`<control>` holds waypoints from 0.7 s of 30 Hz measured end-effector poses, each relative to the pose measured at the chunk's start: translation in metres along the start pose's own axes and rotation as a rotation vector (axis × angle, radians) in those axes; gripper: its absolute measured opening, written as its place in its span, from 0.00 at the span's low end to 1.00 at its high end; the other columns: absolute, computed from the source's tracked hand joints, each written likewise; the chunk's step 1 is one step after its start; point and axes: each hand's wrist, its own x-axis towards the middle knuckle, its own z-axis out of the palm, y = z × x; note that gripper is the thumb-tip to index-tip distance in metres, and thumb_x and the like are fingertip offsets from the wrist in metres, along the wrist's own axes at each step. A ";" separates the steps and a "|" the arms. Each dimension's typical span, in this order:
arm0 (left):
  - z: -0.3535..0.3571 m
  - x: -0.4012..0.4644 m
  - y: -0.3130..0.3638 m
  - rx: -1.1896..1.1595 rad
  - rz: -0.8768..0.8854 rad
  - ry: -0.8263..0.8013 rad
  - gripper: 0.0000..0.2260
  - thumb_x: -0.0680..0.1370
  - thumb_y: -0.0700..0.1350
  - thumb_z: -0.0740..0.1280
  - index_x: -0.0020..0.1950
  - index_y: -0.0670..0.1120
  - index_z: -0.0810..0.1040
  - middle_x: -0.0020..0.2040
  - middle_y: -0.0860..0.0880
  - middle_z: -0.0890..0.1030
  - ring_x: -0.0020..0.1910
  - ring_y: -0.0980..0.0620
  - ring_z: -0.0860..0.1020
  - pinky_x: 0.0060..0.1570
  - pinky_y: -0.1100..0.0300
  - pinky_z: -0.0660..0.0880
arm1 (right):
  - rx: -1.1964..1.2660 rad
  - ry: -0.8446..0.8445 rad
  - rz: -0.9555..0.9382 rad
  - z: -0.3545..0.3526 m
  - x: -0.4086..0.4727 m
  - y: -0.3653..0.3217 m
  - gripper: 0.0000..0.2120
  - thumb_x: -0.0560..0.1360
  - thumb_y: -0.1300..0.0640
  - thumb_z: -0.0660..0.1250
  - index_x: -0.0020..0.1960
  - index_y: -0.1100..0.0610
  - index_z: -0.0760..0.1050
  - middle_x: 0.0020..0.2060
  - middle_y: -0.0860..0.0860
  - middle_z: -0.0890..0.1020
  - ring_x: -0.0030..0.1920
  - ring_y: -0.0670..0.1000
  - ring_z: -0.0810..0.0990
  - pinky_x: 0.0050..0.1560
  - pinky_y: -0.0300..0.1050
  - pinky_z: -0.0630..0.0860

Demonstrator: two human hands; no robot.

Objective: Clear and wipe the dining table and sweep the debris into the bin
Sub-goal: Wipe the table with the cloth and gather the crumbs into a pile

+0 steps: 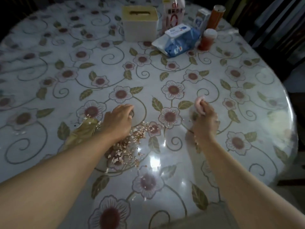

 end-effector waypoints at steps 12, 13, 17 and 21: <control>0.017 0.001 -0.009 -0.004 0.031 0.030 0.21 0.80 0.40 0.54 0.73 0.47 0.63 0.77 0.52 0.59 0.76 0.53 0.56 0.73 0.48 0.57 | -0.290 -0.293 -0.314 0.066 -0.070 0.020 0.33 0.71 0.73 0.56 0.71 0.49 0.66 0.72 0.42 0.64 0.74 0.42 0.56 0.76 0.47 0.52; 0.017 0.002 -0.009 -0.001 0.027 0.016 0.21 0.80 0.40 0.54 0.74 0.48 0.62 0.77 0.53 0.58 0.76 0.53 0.55 0.73 0.47 0.56 | -0.298 -0.323 -0.348 0.070 -0.084 0.021 0.33 0.71 0.72 0.57 0.71 0.49 0.65 0.72 0.41 0.64 0.74 0.42 0.56 0.75 0.47 0.53; 0.010 0.000 -0.009 -0.029 0.030 -0.021 0.20 0.80 0.40 0.54 0.72 0.48 0.65 0.76 0.53 0.61 0.75 0.54 0.57 0.72 0.48 0.57 | -0.217 -0.441 -0.520 0.069 -0.137 0.010 0.36 0.68 0.77 0.54 0.68 0.47 0.69 0.66 0.39 0.72 0.67 0.40 0.68 0.66 0.30 0.64; -0.008 -0.007 -0.024 -0.010 0.030 0.086 0.18 0.79 0.39 0.57 0.68 0.47 0.70 0.69 0.50 0.73 0.68 0.50 0.69 0.67 0.52 0.64 | 0.071 -0.531 -0.460 0.053 -0.126 -0.017 0.22 0.74 0.65 0.58 0.65 0.49 0.73 0.51 0.34 0.78 0.45 0.32 0.79 0.42 0.22 0.73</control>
